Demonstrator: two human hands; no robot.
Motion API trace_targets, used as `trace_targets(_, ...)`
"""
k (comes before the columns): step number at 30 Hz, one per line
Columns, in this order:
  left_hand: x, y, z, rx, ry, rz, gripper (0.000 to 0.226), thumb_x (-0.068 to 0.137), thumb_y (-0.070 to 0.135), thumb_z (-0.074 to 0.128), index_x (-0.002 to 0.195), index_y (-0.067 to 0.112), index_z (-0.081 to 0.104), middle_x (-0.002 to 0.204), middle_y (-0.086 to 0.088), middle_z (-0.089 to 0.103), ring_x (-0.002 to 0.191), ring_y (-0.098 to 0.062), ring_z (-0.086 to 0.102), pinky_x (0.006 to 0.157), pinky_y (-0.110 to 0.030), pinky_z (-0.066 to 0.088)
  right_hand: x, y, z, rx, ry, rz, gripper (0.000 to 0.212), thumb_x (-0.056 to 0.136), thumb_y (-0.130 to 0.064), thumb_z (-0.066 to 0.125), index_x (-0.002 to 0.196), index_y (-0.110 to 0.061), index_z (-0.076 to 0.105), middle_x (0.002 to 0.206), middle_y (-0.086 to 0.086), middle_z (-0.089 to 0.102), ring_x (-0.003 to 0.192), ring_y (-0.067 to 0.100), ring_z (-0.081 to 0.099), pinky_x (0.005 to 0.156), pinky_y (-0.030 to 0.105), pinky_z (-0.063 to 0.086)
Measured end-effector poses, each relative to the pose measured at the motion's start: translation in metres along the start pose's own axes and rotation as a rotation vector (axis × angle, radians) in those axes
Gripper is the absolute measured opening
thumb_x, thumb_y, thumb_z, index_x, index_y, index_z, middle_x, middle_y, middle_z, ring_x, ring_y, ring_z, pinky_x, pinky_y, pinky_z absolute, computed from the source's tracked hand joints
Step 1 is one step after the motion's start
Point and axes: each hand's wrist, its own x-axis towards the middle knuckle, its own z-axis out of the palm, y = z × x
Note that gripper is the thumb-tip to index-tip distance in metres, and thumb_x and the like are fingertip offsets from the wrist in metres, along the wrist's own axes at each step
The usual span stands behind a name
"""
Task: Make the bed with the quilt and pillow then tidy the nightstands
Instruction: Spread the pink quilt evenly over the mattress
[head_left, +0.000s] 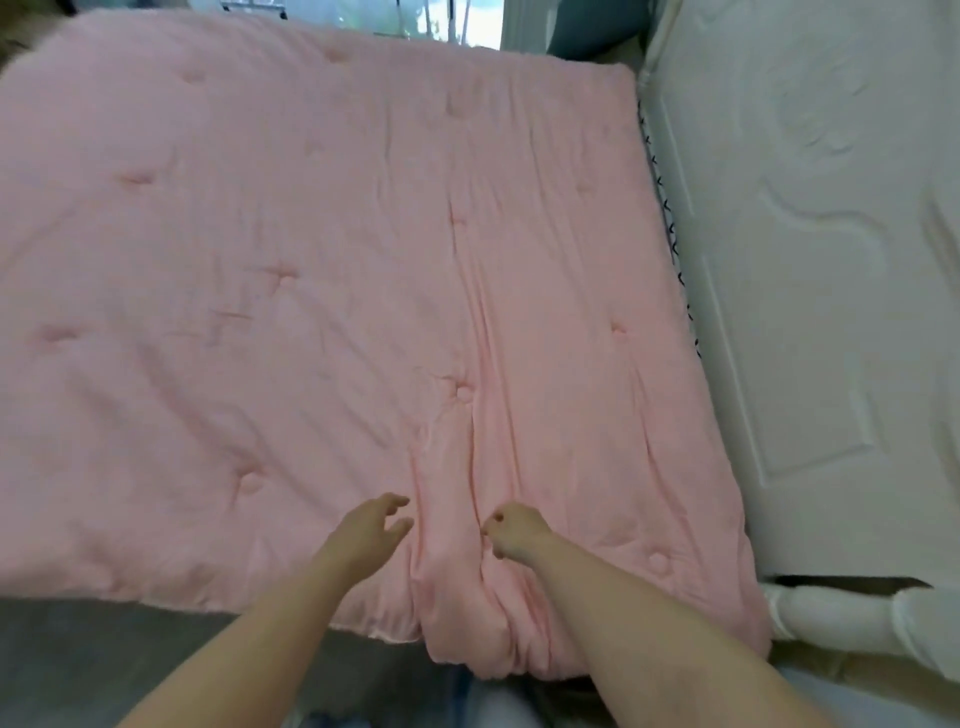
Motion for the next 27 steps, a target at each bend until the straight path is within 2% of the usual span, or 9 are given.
trace_targets(4, -0.033, -0.06, -0.014, -0.025, 0.04, -0.04, 0.04, 0.098, 0.036, 0.05, 0.135, 0.023, 0.05, 0.138, -0.001, 0.055, 0.12, -0.018, 0.055, 0.101, -0.028, 0.04, -0.013, -0.034, 0.036, -0.034, -0.038, 0.007, 0.04, 0.094, -0.021, 0.042, 0.125, -0.004, 0.061, 0.13, 0.018, 0.061, 0.117, 0.03, 0.06, 0.1, 0.03, 0.047)
trace_targets(7, -0.054, -0.107, -0.019, -0.069, 0.034, -0.095, 0.04, 0.097, 0.035, 0.05, 0.135, 0.022, 0.05, 0.137, -0.002, 0.054, 0.121, -0.021, 0.054, 0.1, -0.028, 0.04, -0.023, -0.057, 0.067, -0.106, -0.046, -0.019, 0.044, 0.098, -0.021, 0.038, 0.134, -0.002, 0.053, 0.139, 0.017, 0.055, 0.125, 0.03, 0.054, 0.103, 0.028, 0.042)
trace_targets(11, -0.095, -0.196, -0.025, -0.17, 0.004, -0.175, 0.039, 0.095, 0.029, 0.054, 0.131, 0.014, 0.054, 0.133, -0.008, 0.059, 0.12, -0.022, 0.056, 0.098, -0.026, 0.04, -0.05, -0.103, 0.143, -0.17, -0.051, -0.047, 0.044, 0.099, -0.022, 0.039, 0.14, -0.006, 0.049, 0.147, 0.014, 0.047, 0.131, 0.029, 0.048, 0.106, 0.027, 0.037)
trace_targets(15, -0.119, -0.256, -0.036, -0.141, -0.001, -0.217, 0.038, 0.094, 0.029, 0.056, 0.13, 0.017, 0.055, 0.131, -0.005, 0.061, 0.121, -0.021, 0.056, 0.096, -0.023, 0.04, -0.068, -0.149, 0.205, -0.122, -0.101, -0.096, 0.05, 0.099, -0.028, 0.045, 0.146, -0.01, 0.041, 0.152, 0.013, 0.04, 0.137, 0.029, 0.04, 0.113, 0.029, 0.03)
trace_targets(20, -0.115, -0.276, -0.052, -0.133, 0.014, -0.143, 0.038, 0.093, 0.023, 0.058, 0.13, 0.014, 0.056, 0.13, -0.006, 0.062, 0.121, -0.019, 0.057, 0.1, -0.024, 0.039, -0.066, -0.179, 0.232, -0.149, -0.07, -0.178, 0.062, 0.091, -0.019, 0.055, 0.149, -0.012, 0.033, 0.15, 0.016, 0.04, 0.135, 0.03, 0.042, 0.109, 0.03, 0.035)
trace_targets(24, -0.098, -0.281, -0.064, -0.158, 0.013, -0.06, 0.039, 0.093, 0.017, 0.058, 0.132, 0.009, 0.054, 0.132, -0.005, 0.059, 0.115, -0.018, 0.059, 0.096, -0.022, 0.04, -0.042, -0.186, 0.233, -0.091, -0.025, -0.113, 0.066, 0.092, -0.023, 0.054, 0.152, -0.013, 0.027, 0.147, 0.02, 0.04, 0.133, 0.033, 0.044, 0.108, 0.031, 0.038)
trace_targets(27, -0.079, -0.292, -0.071, -0.186, 0.016, -0.096, 0.039, 0.093, 0.023, 0.061, 0.13, 0.012, 0.056, 0.131, -0.003, 0.06, 0.105, -0.013, 0.059, 0.089, -0.02, 0.04, -0.019, -0.191, 0.231, -0.016, 0.003, -0.058, 0.069, 0.09, -0.02, 0.052, 0.153, -0.017, 0.023, 0.144, 0.019, 0.04, 0.131, 0.035, 0.045, 0.108, 0.036, 0.04)
